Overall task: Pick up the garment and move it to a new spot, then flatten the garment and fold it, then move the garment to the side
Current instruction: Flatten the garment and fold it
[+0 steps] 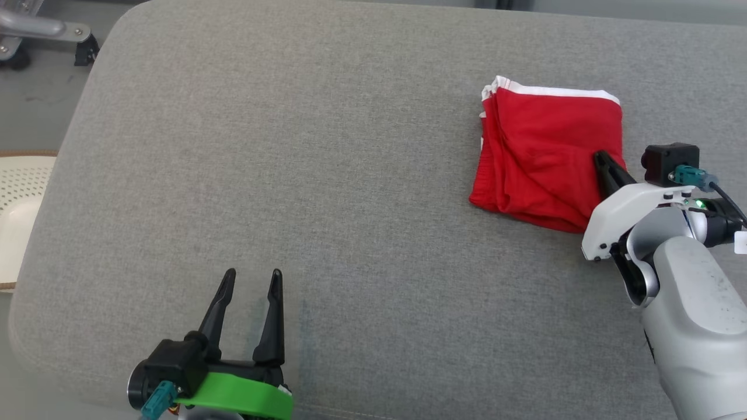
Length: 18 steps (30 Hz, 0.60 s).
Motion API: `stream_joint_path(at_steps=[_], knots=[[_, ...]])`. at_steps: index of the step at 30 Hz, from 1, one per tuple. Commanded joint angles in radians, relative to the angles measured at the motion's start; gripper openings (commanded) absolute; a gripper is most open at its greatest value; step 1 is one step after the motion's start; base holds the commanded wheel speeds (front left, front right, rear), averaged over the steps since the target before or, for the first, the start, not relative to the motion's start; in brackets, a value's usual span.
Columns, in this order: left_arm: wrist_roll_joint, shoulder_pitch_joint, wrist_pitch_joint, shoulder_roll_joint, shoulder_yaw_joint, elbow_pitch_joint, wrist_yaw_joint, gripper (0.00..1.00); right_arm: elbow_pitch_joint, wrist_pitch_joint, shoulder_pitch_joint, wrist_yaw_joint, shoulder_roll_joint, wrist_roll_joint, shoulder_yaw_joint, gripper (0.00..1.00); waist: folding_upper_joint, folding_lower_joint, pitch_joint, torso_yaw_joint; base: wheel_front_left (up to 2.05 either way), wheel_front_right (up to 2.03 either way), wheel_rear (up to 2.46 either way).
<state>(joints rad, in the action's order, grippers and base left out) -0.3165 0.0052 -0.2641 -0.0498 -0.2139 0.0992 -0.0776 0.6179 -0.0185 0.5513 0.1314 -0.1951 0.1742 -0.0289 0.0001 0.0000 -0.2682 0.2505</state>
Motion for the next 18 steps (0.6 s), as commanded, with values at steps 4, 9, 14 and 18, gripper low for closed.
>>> stream_joint_path(at_steps=[4, 9, 14, 18], knots=[[-0.005, -0.007, 0.000, -0.002, 0.007, 0.001, 0.008, 1.00, 0.036, 0.026, -0.005, -0.002, -0.009, 0.020, -0.040, 0.00, -0.0001, 0.0000, -0.009, 0.036, 0.00, 0.00, 0.00], [0.000, 0.007, 0.000, -0.002, 0.009, -0.001, 0.014, 1.00, 0.017, 0.052, -0.037, -0.002, -0.011, 0.076, -0.117, 0.00, -0.0001, 0.0000, 0.011, 0.033, 0.00, 0.00, 0.00], [-0.003, 0.013, 0.000, -0.002, 0.010, -0.004, 0.019, 1.00, -0.031, 0.053, -0.074, -0.001, -0.001, 0.131, -0.205, 0.00, -0.0001, 0.0000, 0.023, 0.027, 0.00, 0.00, 0.00], [-0.002, 0.017, 0.000, -0.002, 0.010, -0.008, 0.022, 1.00, -0.063, 0.053, -0.091, -0.001, 0.016, 0.154, -0.283, 0.00, -0.0001, 0.0000, 0.029, 0.020, 0.00, 0.00, 0.00]])
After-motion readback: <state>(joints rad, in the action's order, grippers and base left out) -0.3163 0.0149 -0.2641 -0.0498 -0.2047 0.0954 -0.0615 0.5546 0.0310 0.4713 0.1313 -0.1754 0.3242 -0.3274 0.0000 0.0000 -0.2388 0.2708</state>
